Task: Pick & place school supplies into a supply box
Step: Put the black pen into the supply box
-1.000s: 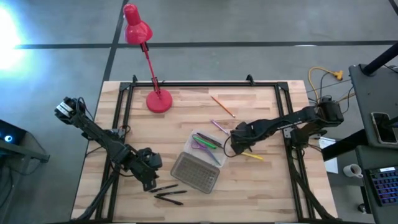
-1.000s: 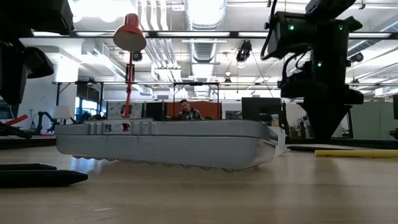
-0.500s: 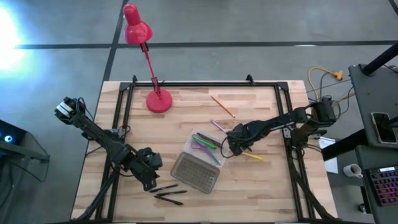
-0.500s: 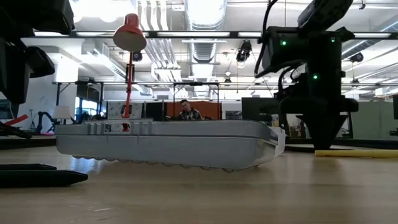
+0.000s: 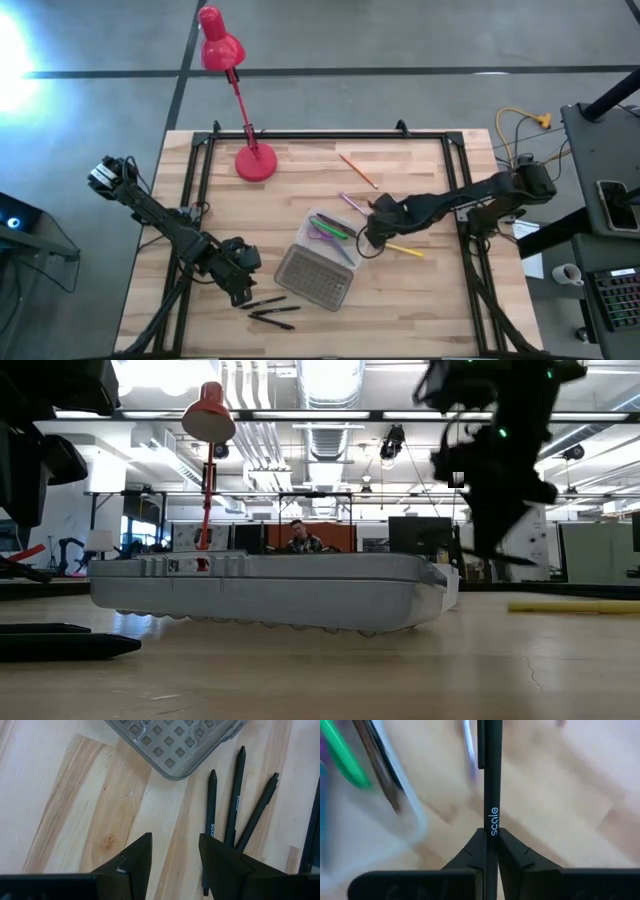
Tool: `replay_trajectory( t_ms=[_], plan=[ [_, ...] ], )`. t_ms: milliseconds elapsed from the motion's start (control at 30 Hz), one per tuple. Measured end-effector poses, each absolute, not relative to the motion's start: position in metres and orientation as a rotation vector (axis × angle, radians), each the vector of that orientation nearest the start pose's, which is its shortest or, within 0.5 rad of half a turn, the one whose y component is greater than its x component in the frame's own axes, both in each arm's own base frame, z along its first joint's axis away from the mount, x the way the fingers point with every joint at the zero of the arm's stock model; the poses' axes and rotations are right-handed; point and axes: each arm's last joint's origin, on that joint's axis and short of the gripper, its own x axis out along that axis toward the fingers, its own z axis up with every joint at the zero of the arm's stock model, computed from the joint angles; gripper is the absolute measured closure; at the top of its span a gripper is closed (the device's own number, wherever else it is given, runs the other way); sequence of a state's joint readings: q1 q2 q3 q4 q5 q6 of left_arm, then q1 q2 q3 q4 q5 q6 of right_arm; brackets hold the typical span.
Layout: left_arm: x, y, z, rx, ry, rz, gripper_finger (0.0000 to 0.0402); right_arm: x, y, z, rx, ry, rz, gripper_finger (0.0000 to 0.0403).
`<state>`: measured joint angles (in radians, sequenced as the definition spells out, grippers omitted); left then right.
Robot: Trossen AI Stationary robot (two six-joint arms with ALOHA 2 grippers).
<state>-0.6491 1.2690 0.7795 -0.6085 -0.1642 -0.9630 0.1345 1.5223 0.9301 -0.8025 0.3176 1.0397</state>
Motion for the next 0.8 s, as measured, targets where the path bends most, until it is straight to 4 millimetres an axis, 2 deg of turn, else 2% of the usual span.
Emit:
replay_trajectory(
  t_ms=[67,167,300,400,567,700,800],
  plan=[
    [0.186,-0.135,0.208,-0.425,1.103,0.086,0.0254,0.271,0.028,0.202,0.566,1.025,-0.808,0.0388],
    [0.186,-0.135,0.208,-0.426,1.103,0.086,0.0254,0.299,0.028,0.218,0.587,0.959,-0.654,0.0388],
    [0.186,-0.135,0.208,-0.426,1.104,0.087,0.0254,0.335,0.026,0.220,0.602,0.970,-0.526,0.0389],
    [0.186,-0.135,0.208,-0.450,1.103,0.102,0.0254,0.354,0.028,0.214,0.597,1.020,-0.481,0.0388],
    [0.186,-0.135,0.208,-0.494,1.102,0.129,0.0254,0.376,0.036,0.182,0.652,1.162,-0.423,0.0362],
    [0.186,-0.135,0.208,-0.548,1.102,0.161,0.0254,0.381,0.035,0.171,0.643,1.233,-0.512,0.0324],
    [0.186,-0.136,0.208,-0.619,1.103,0.198,0.0254,0.378,0.037,0.179,0.557,1.234,-0.542,0.0294]
  ],
)
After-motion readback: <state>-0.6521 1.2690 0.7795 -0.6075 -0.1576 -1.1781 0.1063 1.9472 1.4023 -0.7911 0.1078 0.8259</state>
